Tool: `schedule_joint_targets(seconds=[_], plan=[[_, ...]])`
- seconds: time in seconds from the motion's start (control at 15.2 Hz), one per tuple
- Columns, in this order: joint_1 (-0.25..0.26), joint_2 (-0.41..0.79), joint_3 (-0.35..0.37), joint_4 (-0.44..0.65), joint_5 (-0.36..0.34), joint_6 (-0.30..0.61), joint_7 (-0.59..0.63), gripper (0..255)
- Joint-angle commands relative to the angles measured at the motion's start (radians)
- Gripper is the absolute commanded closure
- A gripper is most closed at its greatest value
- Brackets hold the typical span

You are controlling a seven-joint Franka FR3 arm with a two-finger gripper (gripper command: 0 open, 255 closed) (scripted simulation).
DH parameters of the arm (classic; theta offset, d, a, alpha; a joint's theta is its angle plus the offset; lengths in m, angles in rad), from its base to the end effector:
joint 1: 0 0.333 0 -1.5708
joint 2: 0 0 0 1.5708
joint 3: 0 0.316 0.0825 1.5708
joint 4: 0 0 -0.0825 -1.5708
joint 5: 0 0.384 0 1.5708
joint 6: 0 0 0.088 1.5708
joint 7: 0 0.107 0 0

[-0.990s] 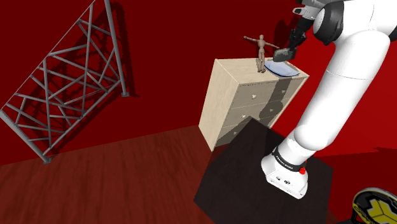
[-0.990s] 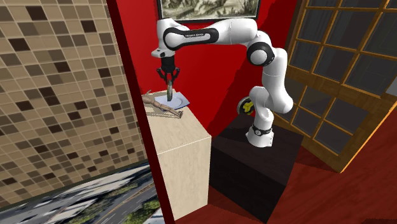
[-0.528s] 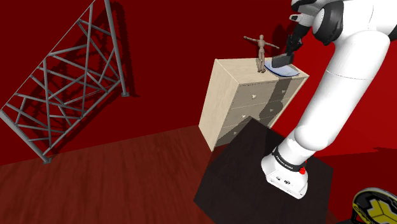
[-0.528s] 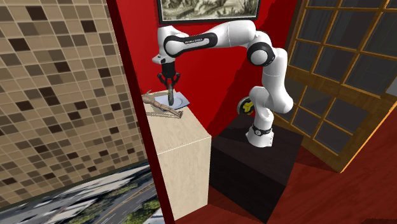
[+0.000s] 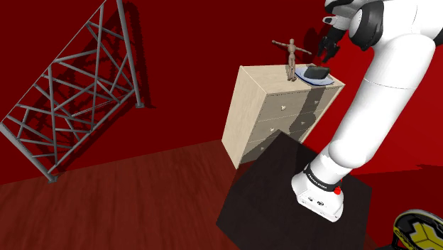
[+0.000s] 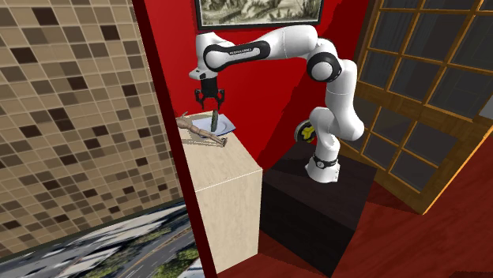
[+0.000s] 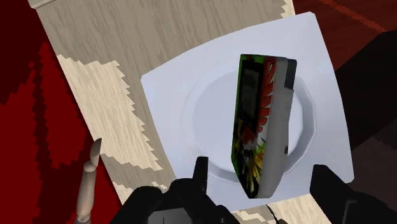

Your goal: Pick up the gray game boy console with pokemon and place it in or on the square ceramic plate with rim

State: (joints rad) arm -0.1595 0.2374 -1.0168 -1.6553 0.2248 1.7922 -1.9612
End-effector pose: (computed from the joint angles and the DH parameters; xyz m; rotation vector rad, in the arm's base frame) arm 0.2929 -0.5315 0.5244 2.9089 1.1464 0.0287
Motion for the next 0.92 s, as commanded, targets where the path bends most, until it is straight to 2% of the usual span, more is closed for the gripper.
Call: schedule_joint_targets(seconds=[0.0,0.2,0.46,0.86], plan=[[0.0,0.0,0.0,0.0,0.0,0.0,0.0,0],[0.0,0.0,0.0,0.0,0.0,0.0,0.0,0],[-0.023,0.007,-0.004,0.135,0.002,-0.13,0.003,0],[-0.023,0.007,-0.004,0.135,0.002,-0.13,0.002,0]])
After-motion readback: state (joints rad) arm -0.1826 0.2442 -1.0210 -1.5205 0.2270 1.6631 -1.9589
